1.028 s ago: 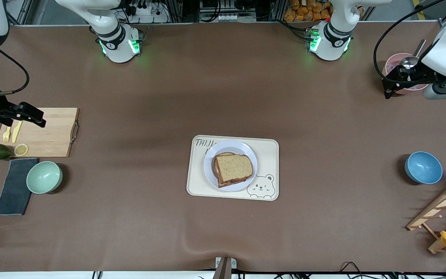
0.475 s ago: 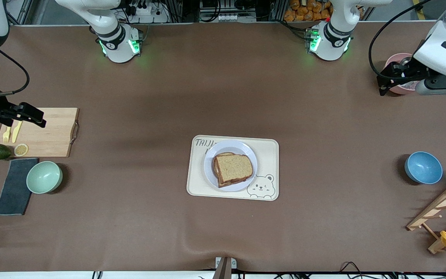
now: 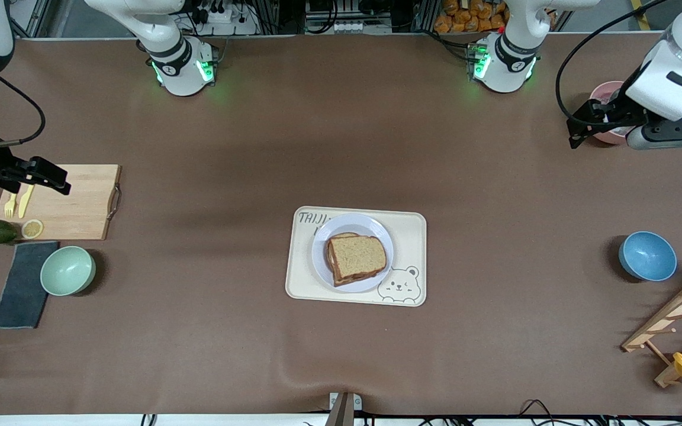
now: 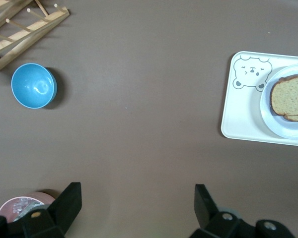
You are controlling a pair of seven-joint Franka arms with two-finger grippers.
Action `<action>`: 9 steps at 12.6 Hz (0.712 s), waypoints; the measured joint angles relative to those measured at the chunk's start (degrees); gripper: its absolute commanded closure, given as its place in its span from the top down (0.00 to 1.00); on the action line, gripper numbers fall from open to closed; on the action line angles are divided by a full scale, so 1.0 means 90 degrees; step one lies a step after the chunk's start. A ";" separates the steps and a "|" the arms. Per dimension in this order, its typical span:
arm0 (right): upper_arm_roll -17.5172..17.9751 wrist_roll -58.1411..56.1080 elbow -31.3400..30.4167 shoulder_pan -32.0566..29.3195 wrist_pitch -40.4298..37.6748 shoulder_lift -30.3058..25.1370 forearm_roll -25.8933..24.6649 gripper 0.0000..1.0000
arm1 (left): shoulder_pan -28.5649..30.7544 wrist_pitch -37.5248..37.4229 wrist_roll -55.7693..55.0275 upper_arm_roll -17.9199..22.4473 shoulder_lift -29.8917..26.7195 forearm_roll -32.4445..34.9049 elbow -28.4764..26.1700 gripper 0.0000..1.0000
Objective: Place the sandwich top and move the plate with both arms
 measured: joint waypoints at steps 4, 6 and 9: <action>0.0001 0.0000 0.0000 0.0000 0.0000 0.0017 0.0000 1.00 | 0.0118 0.0099 -0.0038 0.0058 -0.0141 -0.0035 -0.0359 1.00; 0.0001 0.0000 0.0000 0.0000 -0.0002 0.0020 0.0000 1.00 | 0.0205 0.0099 -0.0045 0.0082 -0.0198 -0.0146 -0.0402 1.00; 0.0001 0.0000 0.0000 0.0000 -0.0002 0.0021 0.0000 1.00 | 0.0231 0.0105 -0.0046 0.0124 -0.0222 -0.0173 -0.0402 1.00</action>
